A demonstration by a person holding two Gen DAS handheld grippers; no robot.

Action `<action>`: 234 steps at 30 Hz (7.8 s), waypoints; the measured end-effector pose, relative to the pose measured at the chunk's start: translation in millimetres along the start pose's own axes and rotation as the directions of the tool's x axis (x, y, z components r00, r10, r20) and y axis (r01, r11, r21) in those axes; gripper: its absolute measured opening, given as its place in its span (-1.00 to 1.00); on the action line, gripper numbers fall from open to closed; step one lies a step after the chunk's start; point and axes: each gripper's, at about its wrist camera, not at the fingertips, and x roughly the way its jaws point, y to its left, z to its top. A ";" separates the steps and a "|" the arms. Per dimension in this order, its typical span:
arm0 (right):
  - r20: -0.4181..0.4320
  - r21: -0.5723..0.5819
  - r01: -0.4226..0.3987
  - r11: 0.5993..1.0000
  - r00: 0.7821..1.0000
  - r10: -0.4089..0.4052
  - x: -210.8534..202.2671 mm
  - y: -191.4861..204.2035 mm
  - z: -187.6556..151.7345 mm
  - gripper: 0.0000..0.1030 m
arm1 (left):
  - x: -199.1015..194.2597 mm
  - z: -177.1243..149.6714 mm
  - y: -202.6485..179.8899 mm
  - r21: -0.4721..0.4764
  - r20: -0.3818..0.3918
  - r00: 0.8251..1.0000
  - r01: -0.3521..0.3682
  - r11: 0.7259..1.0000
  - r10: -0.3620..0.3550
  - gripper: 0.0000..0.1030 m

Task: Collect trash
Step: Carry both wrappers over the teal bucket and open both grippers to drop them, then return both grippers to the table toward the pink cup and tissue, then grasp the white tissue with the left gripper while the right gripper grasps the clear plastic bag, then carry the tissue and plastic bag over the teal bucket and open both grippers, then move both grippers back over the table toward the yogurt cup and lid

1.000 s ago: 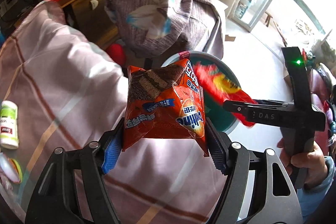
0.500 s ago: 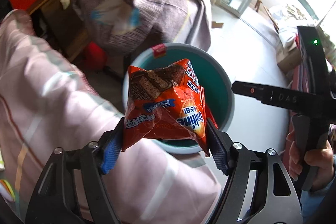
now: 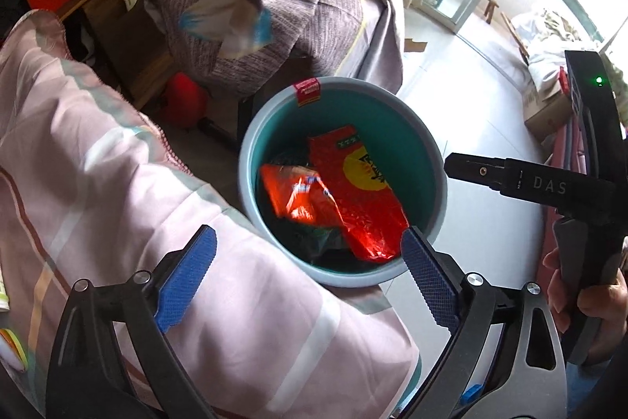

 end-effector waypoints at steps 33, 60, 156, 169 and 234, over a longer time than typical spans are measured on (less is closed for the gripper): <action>-0.084 -0.360 -0.049 0.932 0.996 0.020 -11.0 208.3 -94.8 0.71 | -122.1 -143.7 154.7 -0.311 0.132 0.986 -0.058 0.949 0.103 0.85; -0.226 -0.646 -0.118 0.754 0.973 -0.042 31.9 421.3 -205.4 0.71 | -236.2 -315.2 403.7 -0.611 0.085 0.871 -0.337 0.716 0.483 0.85; -0.278 -0.540 -0.379 0.752 0.923 0.266 -3.2 390.2 -182.8 -0.29 | -245.1 -285.9 302.1 -0.596 0.172 0.930 -0.165 0.786 0.326 -0.89; -0.094 -0.408 -0.316 0.856 0.948 0.306 -34.3 257.6 -107.9 -0.28 | -196.6 -185.4 192.4 -0.373 0.199 0.966 -0.083 0.924 0.167 -0.88; -0.047 -0.039 -0.049 0.998 0.998 0.047 -1.9 41.4 2.4 0.55 | -14.5 -22.5 36.7 -0.048 0.073 0.994 0.088 0.995 -0.085 0.83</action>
